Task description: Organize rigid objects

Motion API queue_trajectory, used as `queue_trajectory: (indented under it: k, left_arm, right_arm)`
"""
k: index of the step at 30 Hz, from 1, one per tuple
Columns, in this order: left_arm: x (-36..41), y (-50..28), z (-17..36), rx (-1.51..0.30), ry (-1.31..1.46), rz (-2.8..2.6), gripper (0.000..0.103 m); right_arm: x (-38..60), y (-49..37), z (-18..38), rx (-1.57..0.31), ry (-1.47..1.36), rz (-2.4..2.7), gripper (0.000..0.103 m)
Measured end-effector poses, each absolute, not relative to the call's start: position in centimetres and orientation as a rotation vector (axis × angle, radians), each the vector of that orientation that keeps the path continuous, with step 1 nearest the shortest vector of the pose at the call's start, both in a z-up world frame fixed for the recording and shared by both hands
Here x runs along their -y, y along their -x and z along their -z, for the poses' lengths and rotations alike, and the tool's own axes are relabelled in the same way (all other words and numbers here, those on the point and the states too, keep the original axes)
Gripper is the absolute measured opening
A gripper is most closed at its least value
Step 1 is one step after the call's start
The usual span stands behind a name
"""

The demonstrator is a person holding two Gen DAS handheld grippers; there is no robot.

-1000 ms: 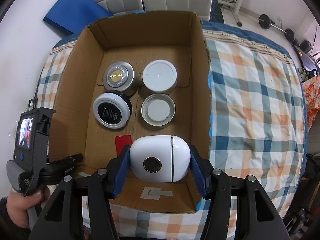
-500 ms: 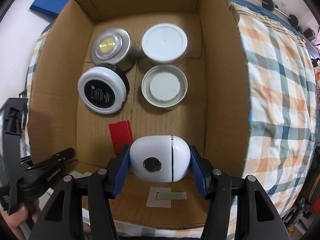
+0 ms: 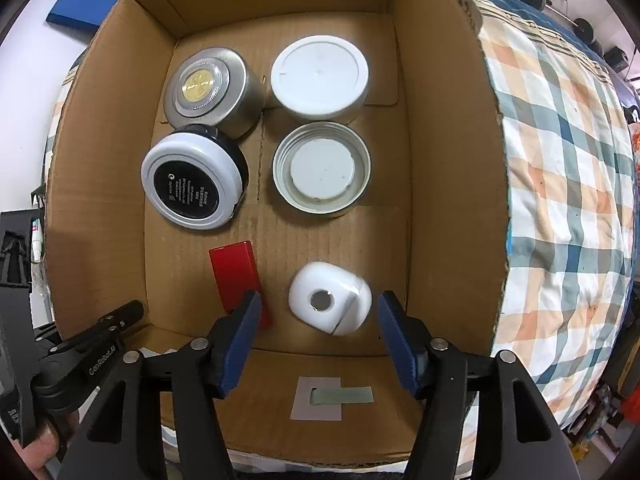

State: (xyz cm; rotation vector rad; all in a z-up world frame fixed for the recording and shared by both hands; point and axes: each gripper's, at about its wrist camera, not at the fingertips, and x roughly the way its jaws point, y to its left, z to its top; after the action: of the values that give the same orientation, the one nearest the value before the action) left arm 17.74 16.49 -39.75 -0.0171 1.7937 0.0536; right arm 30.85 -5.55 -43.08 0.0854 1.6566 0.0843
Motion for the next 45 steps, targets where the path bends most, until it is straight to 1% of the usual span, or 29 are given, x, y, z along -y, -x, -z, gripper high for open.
queue_trajectory:
  k: [2, 6, 7, 9, 12, 13, 14, 15, 16, 17, 18, 19, 21, 22, 24, 29, 33, 45]
  left_arm:
    - [-16.5, -17.7, 39.4, -1.789, 0.011, -0.060, 0.009]
    - [-16.3, -17.6, 37.3, -1.756, -0.002, -0.073, 0.012]
    - [-16.2, -17.5, 36.4, -1.732, -0.019, -0.084, 0.018]
    - [-16.0, -17.5, 34.9, -1.688, -0.049, -0.094, 0.025]
    - [-15.7, -17.5, 32.6, -1.633, -0.060, -0.092, 0.036]
    - [-15.6, -17.4, 32.0, -1.619, -0.061, -0.091, 0.044]
    - [-15.5, -17.4, 31.2, -1.599, -0.054, -0.085, 0.048]
    - [-15.3, -17.3, 30.7, -1.586, -0.047, -0.081, 0.056]
    - [-15.1, -17.3, 30.0, -1.566, -0.039, -0.076, 0.064]
    - [-15.1, -17.4, 29.5, -1.553, -0.035, -0.073, 0.069]
    - [-14.9, -17.4, 28.8, -1.534, -0.028, -0.065, 0.077]
    - [-14.6, -17.3, 28.3, -1.521, -0.023, -0.057, 0.082]
    - [-14.0, -17.4, 27.5, -1.494, -0.021, -0.038, 0.086]
    - [-13.7, -17.3, 26.9, -1.483, -0.024, -0.029, 0.090]
    - [-13.2, -17.3, 25.8, -1.465, -0.024, -0.016, 0.096]
    - [-12.2, -16.3, 22.3, -1.403, -0.037, 0.005, 0.096]
    - [-11.6, -15.4, 19.4, -1.359, -0.040, 0.017, 0.096]
    - [-10.9, -11.1, 10.2, -1.238, -0.005, 0.024, 0.096]
  right_arm:
    - [5.7, -31.0, 42.9, -1.660, -0.104, -0.094, 0.076]
    - [6.1, -31.0, 42.3, -1.651, -0.122, -0.104, 0.077]
    - [6.2, -31.0, 42.0, -1.644, -0.123, -0.108, 0.078]
    - [6.6, -30.9, 41.3, -1.629, -0.126, -0.112, 0.082]
    - [7.0, -30.7, 39.9, -1.596, -0.137, -0.117, 0.083]
    - [7.1, -30.7, 39.4, -1.585, -0.143, -0.119, 0.083]
    - [7.3, -30.8, 39.0, -1.575, -0.145, -0.118, 0.084]
    - [7.3, -30.7, 38.4, -1.565, -0.144, -0.119, 0.084]
    - [7.4, -30.8, 37.9, -1.555, -0.146, -0.120, 0.087]
    - [7.6, -30.6, 37.5, -1.546, -0.148, -0.120, 0.090]
    - [8.3, -30.3, 36.8, -1.538, -0.147, -0.121, 0.090]
    - [8.4, -30.2, 36.1, -1.529, -0.144, -0.121, 0.091]
    - [8.6, -29.8, 34.9, -1.519, -0.137, -0.119, 0.100]
    - [8.8, -29.6, 34.4, -1.516, -0.137, -0.120, 0.103]
    - [9.2, -28.9, 33.3, -1.505, -0.136, -0.114, 0.103]
    - [10.7, -27.5, 31.1, -1.476, -0.160, -0.096, 0.103]
    - [11.6, -26.3, 28.2, -1.425, -0.177, -0.093, 0.103]
    - [14.6, -21.5, 15.7, -1.222, -0.214, -0.081, 0.103]
